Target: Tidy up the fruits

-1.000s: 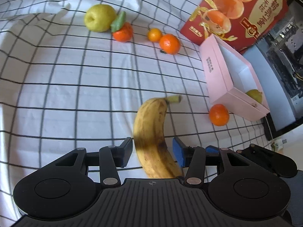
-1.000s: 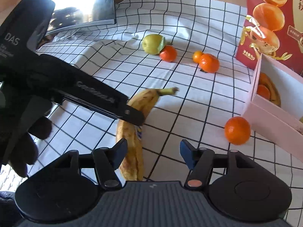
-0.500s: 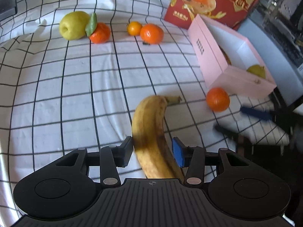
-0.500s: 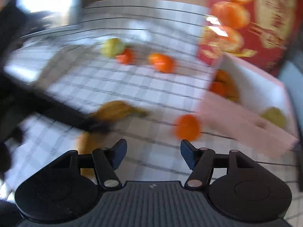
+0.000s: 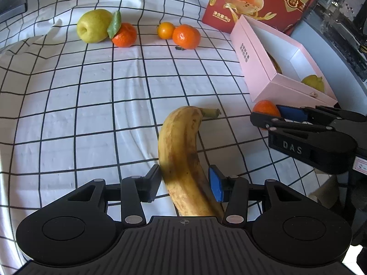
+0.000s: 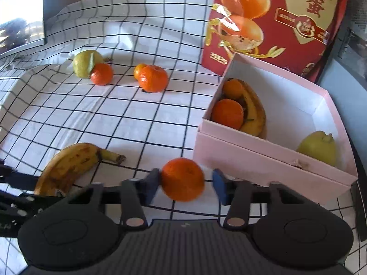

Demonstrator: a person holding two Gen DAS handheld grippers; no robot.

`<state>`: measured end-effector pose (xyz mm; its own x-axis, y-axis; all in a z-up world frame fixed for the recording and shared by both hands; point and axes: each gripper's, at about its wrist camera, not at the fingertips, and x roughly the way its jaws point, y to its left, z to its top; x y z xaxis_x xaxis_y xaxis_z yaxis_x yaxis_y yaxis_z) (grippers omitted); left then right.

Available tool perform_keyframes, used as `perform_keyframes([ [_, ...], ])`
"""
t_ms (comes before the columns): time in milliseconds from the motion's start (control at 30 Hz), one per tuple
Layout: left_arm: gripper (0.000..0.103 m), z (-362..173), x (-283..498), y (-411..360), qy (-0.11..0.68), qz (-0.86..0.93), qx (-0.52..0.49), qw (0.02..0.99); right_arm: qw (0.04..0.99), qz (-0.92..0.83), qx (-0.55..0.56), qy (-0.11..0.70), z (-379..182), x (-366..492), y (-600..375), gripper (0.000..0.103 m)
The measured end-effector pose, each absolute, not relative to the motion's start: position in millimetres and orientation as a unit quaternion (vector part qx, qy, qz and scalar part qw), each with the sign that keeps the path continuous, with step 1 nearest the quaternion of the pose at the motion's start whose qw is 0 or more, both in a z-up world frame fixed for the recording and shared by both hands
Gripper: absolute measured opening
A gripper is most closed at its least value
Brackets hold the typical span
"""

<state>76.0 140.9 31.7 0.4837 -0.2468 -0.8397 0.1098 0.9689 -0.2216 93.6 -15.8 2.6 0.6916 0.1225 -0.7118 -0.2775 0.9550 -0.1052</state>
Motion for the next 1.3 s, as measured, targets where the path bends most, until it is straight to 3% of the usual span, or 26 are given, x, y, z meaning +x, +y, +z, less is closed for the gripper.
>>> perform_keyframes([
  [567, 0.052, 31, 78, 139, 0.5, -0.107, -0.054, 0.858, 0.889, 0.165, -0.057, 0.423, 5, 35, -26, 0.041],
  [1300, 0.052, 30, 72, 138, 0.481, -0.084, -0.073, 0.869, 0.894, 0.157, -0.072, 0.414, -4, 34, -21, 0.047],
])
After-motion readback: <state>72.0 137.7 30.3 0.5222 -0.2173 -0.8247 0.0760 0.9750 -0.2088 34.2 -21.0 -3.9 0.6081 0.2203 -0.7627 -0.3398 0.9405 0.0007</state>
